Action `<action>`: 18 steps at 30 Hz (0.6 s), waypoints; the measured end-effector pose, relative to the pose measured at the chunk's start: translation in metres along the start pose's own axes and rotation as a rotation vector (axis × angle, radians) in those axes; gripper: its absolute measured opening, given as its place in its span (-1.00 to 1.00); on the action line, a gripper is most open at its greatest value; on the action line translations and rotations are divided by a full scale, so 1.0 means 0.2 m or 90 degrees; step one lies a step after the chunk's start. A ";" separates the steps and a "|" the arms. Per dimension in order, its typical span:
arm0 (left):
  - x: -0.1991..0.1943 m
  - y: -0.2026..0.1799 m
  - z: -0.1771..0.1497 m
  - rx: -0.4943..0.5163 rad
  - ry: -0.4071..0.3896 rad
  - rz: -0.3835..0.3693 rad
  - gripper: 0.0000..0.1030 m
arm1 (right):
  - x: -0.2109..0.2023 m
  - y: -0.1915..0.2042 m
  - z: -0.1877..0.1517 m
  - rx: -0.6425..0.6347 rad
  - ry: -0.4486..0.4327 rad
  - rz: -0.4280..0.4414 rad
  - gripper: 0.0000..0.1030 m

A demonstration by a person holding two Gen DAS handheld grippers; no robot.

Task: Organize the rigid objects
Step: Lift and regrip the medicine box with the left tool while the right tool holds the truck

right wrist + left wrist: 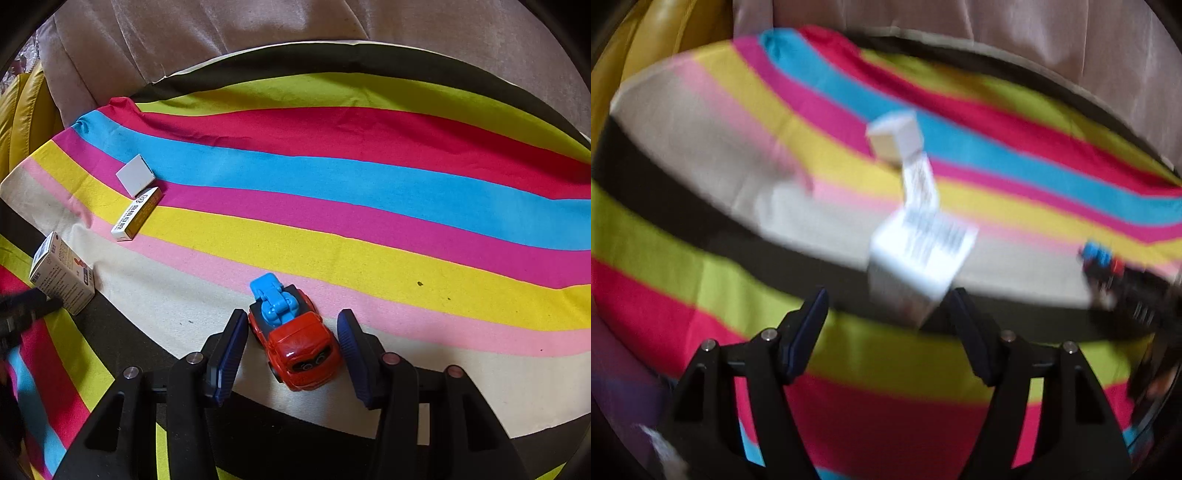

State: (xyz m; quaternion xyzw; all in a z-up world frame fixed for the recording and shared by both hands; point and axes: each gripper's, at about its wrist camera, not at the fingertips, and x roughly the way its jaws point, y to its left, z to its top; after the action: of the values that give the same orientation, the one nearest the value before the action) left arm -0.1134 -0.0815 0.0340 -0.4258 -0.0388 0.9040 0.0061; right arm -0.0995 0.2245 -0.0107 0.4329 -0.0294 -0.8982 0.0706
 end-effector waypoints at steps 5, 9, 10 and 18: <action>0.07 -0.18 0.19 0.066 -0.025 -0.044 0.38 | 0.00 0.00 0.00 0.001 0.000 0.001 -0.01; 0.29 -0.35 0.29 0.074 0.006 -0.090 0.38 | 0.00 0.00 0.01 0.003 0.000 0.003 -0.01; 0.31 -0.39 0.30 0.081 0.010 -0.083 0.37 | -0.01 0.00 0.01 0.004 0.000 0.004 -0.01; 0.02 -0.36 0.33 0.061 -0.072 -0.137 0.68 | -0.01 -0.01 0.01 0.006 -0.001 0.007 -0.01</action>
State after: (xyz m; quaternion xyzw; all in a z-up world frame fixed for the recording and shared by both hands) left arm -0.1693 -0.0139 0.0778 -0.3666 -0.0413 0.9215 0.1212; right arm -0.1001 0.2265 -0.0090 0.4324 -0.0365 -0.8979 0.0736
